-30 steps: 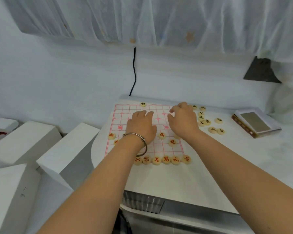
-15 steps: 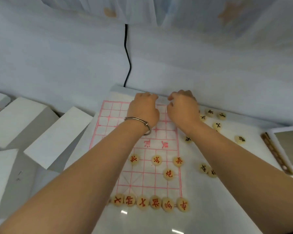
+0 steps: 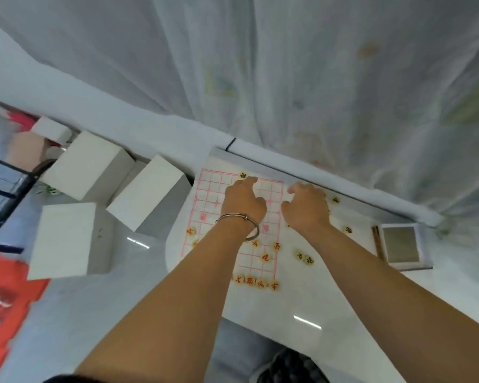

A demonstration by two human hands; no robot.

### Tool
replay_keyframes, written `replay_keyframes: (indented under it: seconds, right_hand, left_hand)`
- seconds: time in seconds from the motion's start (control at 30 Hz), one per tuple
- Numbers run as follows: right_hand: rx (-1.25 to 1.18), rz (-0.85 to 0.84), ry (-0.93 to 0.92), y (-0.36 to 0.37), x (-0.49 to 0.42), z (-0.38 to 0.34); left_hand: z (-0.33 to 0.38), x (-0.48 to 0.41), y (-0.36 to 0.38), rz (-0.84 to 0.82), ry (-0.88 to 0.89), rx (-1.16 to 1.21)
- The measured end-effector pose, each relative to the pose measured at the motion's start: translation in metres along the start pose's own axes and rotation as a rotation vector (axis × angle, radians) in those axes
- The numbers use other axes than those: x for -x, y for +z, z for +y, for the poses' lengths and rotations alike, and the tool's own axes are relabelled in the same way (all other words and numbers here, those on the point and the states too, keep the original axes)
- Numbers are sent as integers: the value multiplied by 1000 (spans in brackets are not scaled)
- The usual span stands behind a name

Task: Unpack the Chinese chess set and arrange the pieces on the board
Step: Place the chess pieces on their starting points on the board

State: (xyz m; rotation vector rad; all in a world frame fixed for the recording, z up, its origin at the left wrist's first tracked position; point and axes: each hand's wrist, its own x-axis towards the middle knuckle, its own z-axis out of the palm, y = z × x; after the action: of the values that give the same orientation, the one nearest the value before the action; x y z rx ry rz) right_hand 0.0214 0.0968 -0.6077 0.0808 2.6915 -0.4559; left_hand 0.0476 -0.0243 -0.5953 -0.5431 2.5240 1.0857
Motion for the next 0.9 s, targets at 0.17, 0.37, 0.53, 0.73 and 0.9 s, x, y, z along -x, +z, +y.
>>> replay_keyframes:
  seconds: [0.17, 0.37, 0.53, 0.73, 0.9]
  right_hand:
    - [-8, 6, 85, 4, 3, -29]
    - [-88, 39, 307, 44, -15, -87]
    - [-147, 95, 474, 66, -24, -108]
    - [-242, 181, 572, 92, -26, -100]
    - [-319, 278, 576, 103, -41, -86]
  left_hand:
    - [-10, -20, -40, -194, 101, -98]
    - [-43, -74, -63, -291, 201, -137]
    - [-64, -104, -68, -357, 343, -253]
    - [-76, -127, -58, -382, 459, -324]
    - [-75, -141, -29, -392, 588, -336]
